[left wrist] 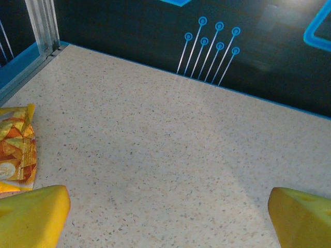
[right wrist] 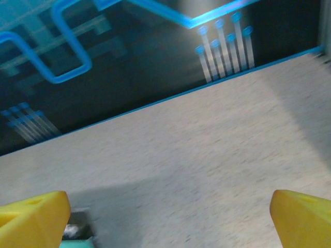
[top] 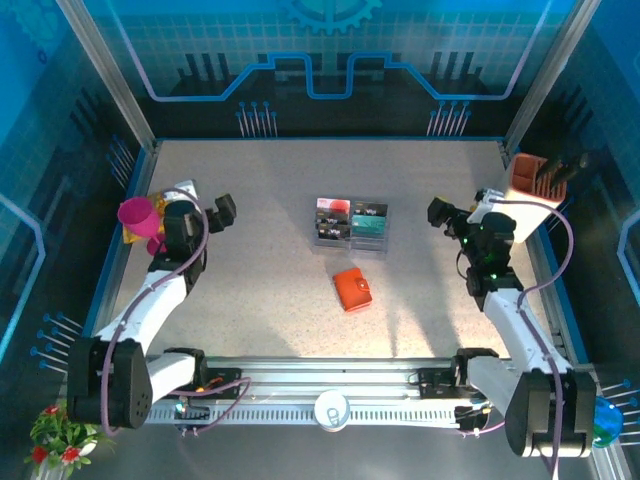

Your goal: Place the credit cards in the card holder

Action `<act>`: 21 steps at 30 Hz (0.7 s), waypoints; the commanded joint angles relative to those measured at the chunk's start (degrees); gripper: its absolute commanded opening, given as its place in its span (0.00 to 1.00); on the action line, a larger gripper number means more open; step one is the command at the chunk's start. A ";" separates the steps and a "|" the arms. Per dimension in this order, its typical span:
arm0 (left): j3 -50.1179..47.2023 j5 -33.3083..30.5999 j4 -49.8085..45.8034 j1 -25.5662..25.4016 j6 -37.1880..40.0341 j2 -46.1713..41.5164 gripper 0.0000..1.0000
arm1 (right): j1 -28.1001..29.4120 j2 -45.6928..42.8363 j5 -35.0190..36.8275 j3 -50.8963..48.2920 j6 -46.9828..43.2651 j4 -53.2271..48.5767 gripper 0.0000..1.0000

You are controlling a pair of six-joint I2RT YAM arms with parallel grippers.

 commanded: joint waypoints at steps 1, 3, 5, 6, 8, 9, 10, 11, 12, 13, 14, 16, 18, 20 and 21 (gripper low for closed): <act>3.98 -0.14 -14.32 -0.01 -9.78 -1.90 0.99 | 0.88 -2.77 -10.88 1.58 6.63 -10.33 0.98; 5.43 1.19 -17.97 -1.01 -11.47 -2.58 0.99 | 3.26 -3.64 -11.32 2.13 7.13 -14.78 0.97; 6.60 0.99 -20.77 -3.00 -12.10 -3.04 0.99 | 7.20 -4.15 -9.60 2.00 6.71 -17.86 0.98; 7.19 0.93 -22.04 -4.36 -12.30 -3.14 0.99 | 9.57 -4.06 -8.64 1.86 6.25 -19.18 0.98; 8.38 0.86 -24.64 -6.98 -12.71 -3.06 0.99 | 14.19 -3.44 -6.74 2.21 5.39 -22.24 0.96; 8.86 0.72 -26.36 -8.28 -13.32 -3.06 0.99 | 16.23 -3.06 -6.34 2.00 5.74 -23.29 0.95; 9.22 0.76 -27.59 -9.42 -13.74 -3.14 0.99 | 17.79 -2.85 -6.99 1.66 5.82 -23.43 0.93; 9.47 0.69 -28.97 -10.80 -14.40 -3.24 0.99 | 19.47 -2.70 -7.34 1.14 6.39 -23.58 0.90; 9.51 0.68 -30.09 -11.92 -15.50 -3.36 0.99 | 20.90 -2.52 -7.55 0.55 7.41 -23.65 0.89; 9.32 0.97 -30.77 -12.82 -16.38 -3.52 0.99 | 21.79 -2.39 -8.13 0.03 8.10 -23.37 0.88; 8.99 1.11 -31.49 -13.94 -17.61 -3.65 0.99 | 23.08 -1.89 -9.13 -0.68 9.36 -22.88 0.85; 8.11 1.24 -32.19 -15.89 -19.87 -3.96 0.99 | 25.08 -0.68 -10.75 -2.00 11.73 -21.63 0.82; 7.15 0.97 -32.80 -18.05 -21.77 -4.17 0.99 | 27.47 1.11 -11.43 -2.70 13.33 -21.17 0.78; 6.11 0.30 -32.87 -20.15 -23.00 -4.41 0.99 | 29.33 2.40 -11.25 -3.40 14.45 -21.13 0.74; 5.64 0.04 -32.75 -21.16 -23.48 -4.46 0.99 | 30.21 2.87 -10.90 -3.87 14.99 -21.31 0.73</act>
